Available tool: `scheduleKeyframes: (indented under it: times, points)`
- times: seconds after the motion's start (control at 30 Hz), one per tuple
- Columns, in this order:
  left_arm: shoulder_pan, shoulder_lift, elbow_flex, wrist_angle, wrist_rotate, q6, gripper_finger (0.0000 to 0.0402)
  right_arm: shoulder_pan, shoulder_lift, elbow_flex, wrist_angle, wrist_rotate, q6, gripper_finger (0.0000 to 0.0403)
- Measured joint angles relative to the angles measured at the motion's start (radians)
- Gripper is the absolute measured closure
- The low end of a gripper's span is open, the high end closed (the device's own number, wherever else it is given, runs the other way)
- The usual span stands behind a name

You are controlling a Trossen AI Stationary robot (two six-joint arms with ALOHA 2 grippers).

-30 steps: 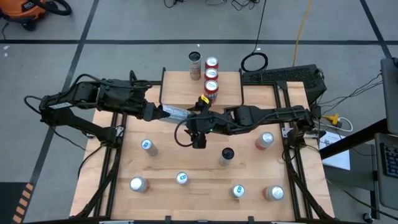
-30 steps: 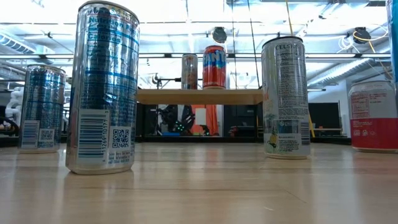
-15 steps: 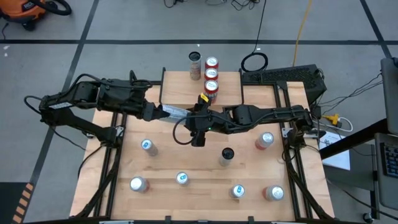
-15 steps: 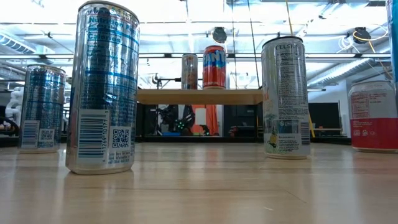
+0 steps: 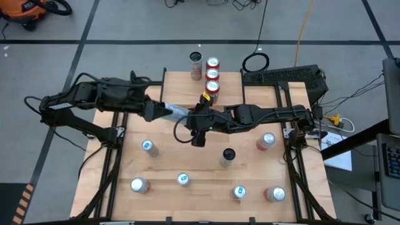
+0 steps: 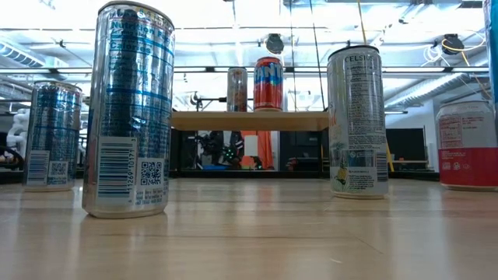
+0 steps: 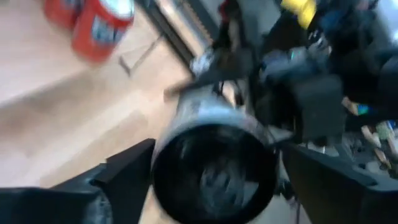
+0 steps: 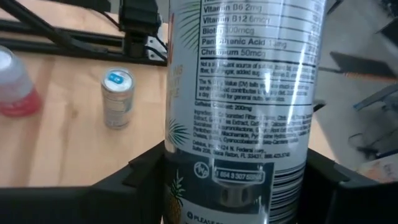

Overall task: Place canned beverage on shelf
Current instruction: Put the left white and yellow soda can aligned with the other white and yellow soda can on the shelf

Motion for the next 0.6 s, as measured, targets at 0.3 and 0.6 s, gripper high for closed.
scheduleKeyframes:
  times: [0.3,0.6]
  points:
    - [0.000,-0.034,0.000,0.168,-0.078,0.134,0.0012,0.002,0.002,-0.002,-0.008,-0.105,0.228,0.0173]
    - [0.000,-0.111,0.000,0.198,-0.082,0.325,0.0012,-0.007,-0.024,0.000,0.033,-0.238,0.355,0.0173]
